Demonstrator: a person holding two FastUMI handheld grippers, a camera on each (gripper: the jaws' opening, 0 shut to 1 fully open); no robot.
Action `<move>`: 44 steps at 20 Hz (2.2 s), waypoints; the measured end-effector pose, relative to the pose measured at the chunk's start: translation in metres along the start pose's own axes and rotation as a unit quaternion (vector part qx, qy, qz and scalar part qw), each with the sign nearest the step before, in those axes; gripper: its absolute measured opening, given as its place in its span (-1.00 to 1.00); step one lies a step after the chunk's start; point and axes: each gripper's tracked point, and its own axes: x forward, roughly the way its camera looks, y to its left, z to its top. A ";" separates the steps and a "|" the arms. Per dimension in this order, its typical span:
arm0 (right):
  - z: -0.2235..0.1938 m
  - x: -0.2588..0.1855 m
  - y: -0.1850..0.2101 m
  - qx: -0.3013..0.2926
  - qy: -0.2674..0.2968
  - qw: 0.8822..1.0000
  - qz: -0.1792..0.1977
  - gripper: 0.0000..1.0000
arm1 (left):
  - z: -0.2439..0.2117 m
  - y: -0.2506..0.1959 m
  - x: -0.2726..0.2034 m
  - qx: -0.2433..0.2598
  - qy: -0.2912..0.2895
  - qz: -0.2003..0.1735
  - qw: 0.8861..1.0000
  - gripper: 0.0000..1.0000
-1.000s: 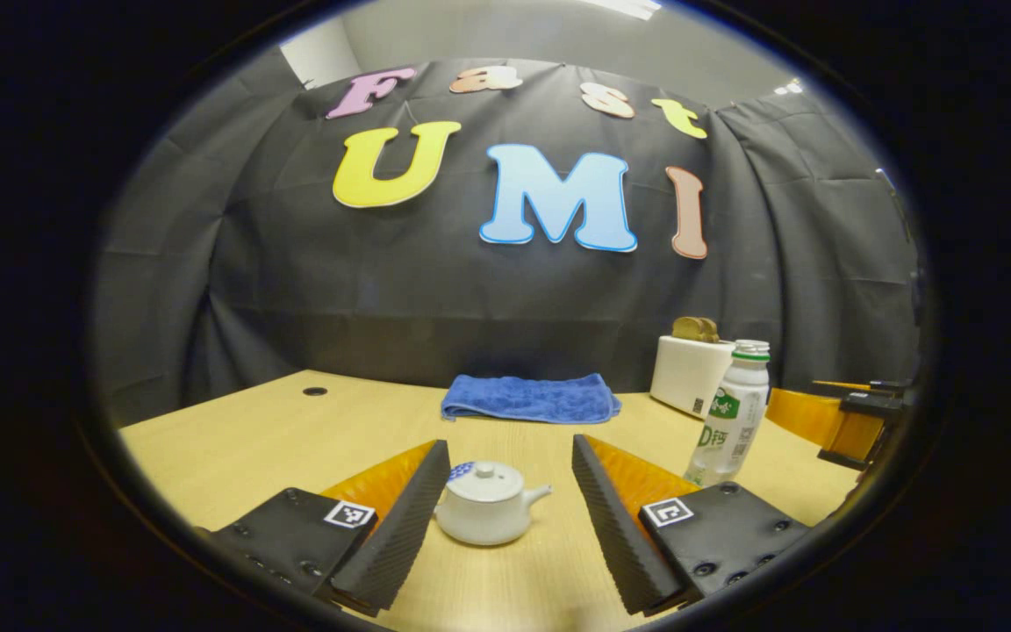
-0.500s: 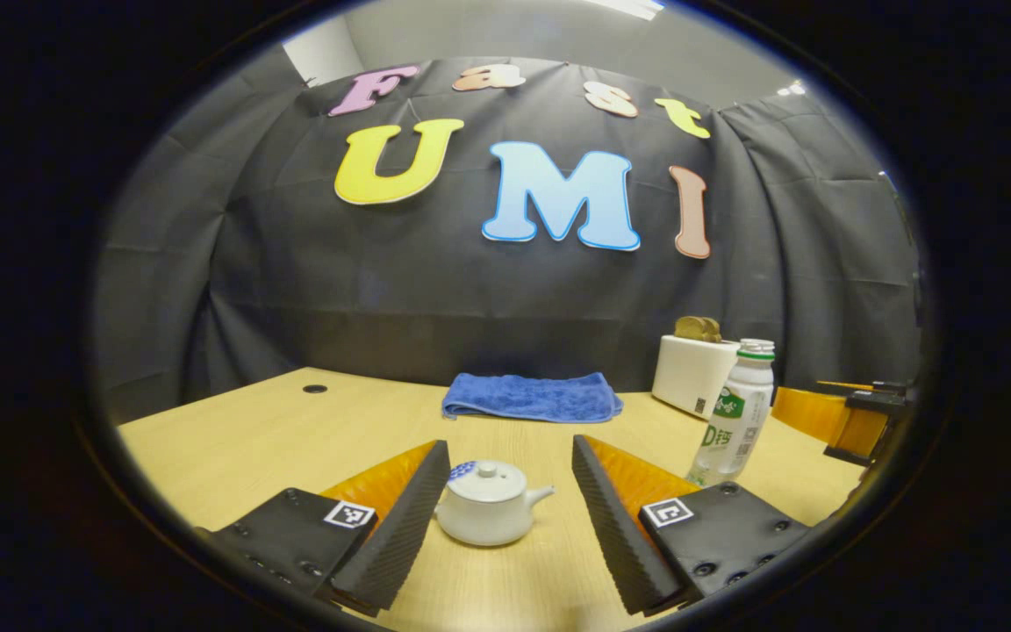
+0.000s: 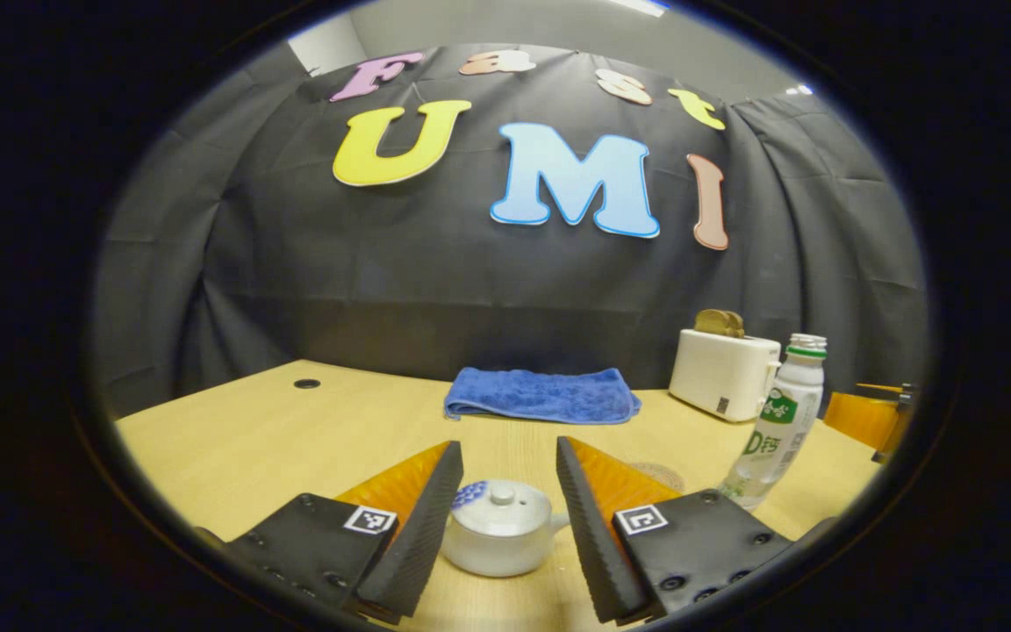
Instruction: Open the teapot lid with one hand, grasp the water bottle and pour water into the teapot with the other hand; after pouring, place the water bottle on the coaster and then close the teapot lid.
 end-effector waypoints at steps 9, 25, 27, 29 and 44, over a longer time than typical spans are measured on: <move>-0.005 0.005 -0.010 0.013 0.005 1.000 -0.006 0.97 | -0.025 0.005 0.020 0.037 0.034 0.026 0.998 0.16; -0.012 0.007 0.000 0.022 0.013 1.000 0.016 0.97 | -0.019 0.005 0.017 0.014 0.034 0.011 0.999 -0.67; -0.014 0.010 0.004 0.024 0.018 0.999 0.023 0.96 | -0.016 0.007 0.016 0.001 0.032 0.004 0.999 -0.67; -0.017 0.014 0.007 0.024 0.023 0.999 0.027 0.97 | -0.011 0.008 0.014 -0.005 0.027 -0.001 1.000 -0.67; -0.050 0.047 0.027 0.000 0.077 0.996 0.043 0.95 | 0.008 0.098 -0.011 0.017 0.001 0.063 0.998 -0.75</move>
